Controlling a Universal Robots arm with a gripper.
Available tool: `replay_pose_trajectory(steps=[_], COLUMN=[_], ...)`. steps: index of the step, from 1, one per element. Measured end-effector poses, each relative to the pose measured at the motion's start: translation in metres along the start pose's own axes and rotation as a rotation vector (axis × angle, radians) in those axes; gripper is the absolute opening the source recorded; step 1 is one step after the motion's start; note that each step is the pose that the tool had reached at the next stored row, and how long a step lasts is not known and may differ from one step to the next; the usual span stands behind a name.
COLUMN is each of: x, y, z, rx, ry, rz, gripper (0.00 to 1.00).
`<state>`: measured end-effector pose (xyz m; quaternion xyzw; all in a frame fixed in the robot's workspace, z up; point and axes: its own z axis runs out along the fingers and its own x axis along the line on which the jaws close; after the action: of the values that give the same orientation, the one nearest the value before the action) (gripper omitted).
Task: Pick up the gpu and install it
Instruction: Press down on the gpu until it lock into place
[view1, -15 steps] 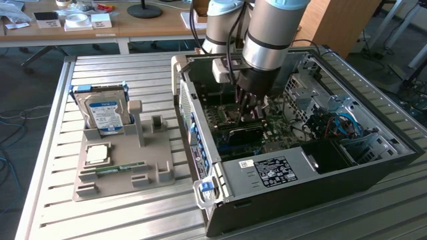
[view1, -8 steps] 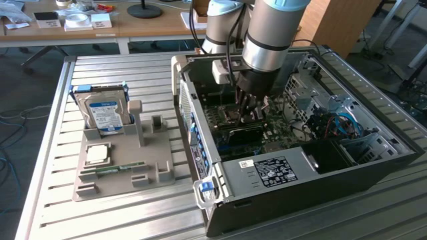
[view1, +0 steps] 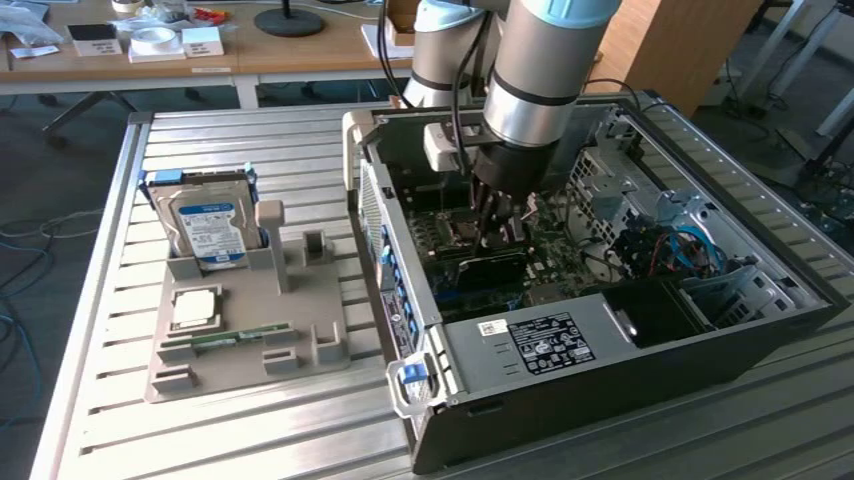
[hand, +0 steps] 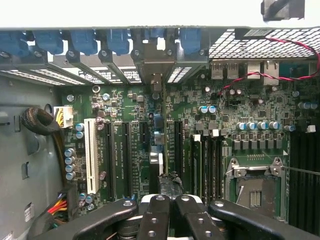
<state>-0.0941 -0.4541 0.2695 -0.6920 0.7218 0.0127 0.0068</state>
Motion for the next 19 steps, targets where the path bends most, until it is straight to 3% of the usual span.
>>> replay_pose_trajectory(steps=[19], x=[-0.0008], y=[0.0001], z=[0.0029], rx=[0.0000], ry=[-0.0005], rz=[0.000], gripper=[0.11])
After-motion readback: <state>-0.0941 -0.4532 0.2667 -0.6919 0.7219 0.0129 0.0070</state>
